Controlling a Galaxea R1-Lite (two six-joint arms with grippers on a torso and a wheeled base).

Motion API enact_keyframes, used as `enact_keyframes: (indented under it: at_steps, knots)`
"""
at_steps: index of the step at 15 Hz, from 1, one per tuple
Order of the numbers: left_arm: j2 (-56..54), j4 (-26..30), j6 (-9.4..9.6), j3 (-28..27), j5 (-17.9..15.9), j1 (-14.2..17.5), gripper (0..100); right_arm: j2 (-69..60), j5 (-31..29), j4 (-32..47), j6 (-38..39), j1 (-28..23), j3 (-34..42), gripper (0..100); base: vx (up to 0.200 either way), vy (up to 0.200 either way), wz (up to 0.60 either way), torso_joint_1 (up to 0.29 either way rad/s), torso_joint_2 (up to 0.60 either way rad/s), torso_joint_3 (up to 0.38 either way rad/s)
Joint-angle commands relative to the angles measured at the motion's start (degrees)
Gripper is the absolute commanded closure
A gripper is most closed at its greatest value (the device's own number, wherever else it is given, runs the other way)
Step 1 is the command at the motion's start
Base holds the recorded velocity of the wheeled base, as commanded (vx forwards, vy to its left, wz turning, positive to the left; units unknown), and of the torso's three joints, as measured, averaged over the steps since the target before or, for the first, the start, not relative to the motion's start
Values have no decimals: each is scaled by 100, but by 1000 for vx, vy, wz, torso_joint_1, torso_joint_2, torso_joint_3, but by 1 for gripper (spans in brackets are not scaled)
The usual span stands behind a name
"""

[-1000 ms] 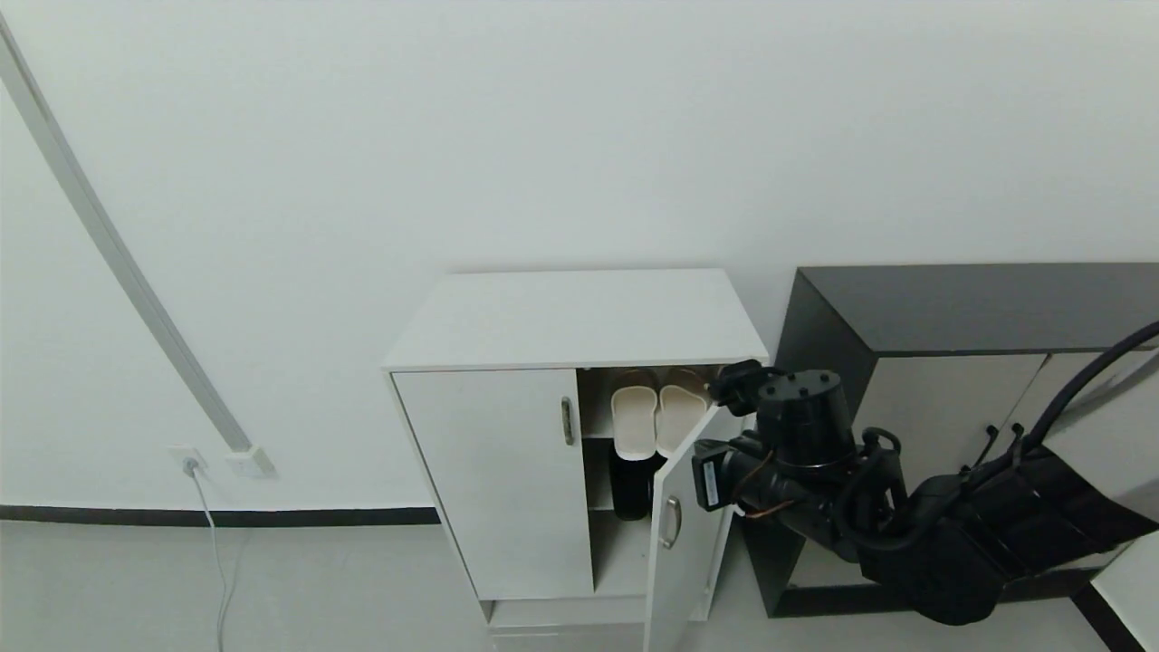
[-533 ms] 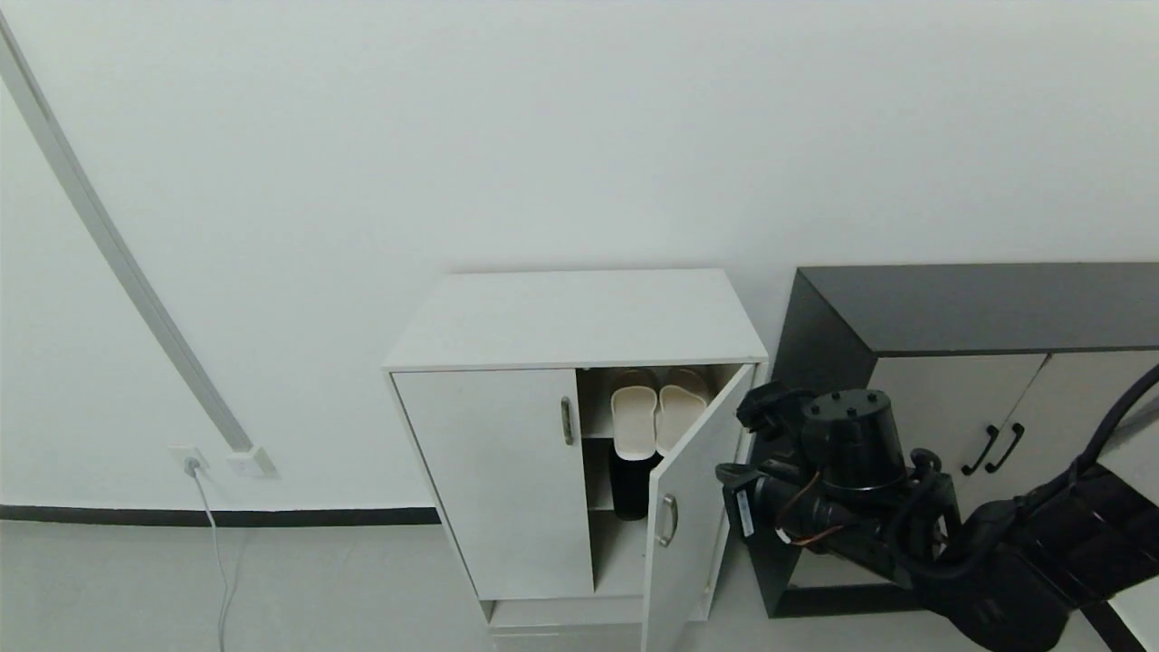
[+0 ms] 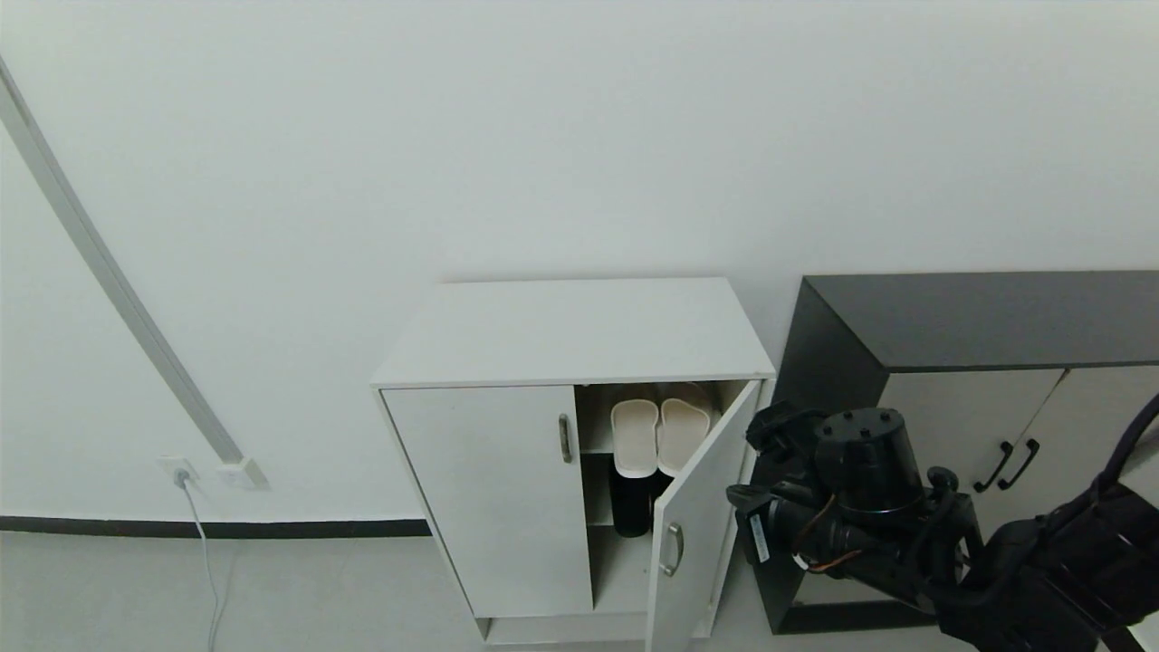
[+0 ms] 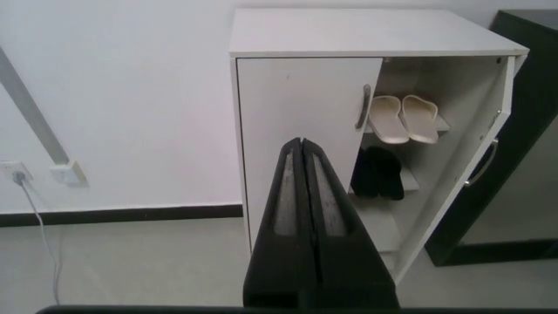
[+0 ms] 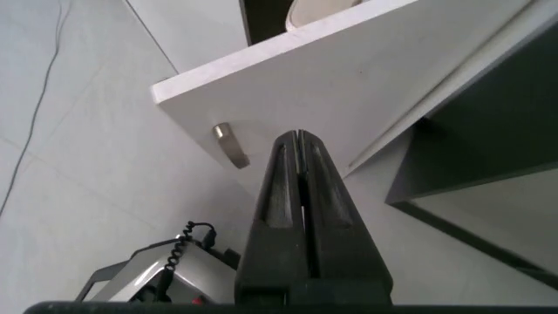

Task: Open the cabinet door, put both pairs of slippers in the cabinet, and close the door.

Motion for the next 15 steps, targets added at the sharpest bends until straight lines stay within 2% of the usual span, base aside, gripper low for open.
enact_keyframes:
  at_steps: [1,4,7,15]
  knots:
    - [7,1,-4,0,0,2,100,223,-4,-5,2,-36,-74,100,0,0,0,0,0,0]
    - [7,1,-4,0,0,2,100,381,5,-49,10,-27,-109,100,0,0,0,0,0,0]
    - [7,1,-4,0,0,2,100,882,-12,-506,19,-36,-241,100,0,0,0,0,0,0]
    - [7,1,-4,0,0,2,100,1629,-12,-550,72,-194,-1067,100,0,0,0,0,0,0]
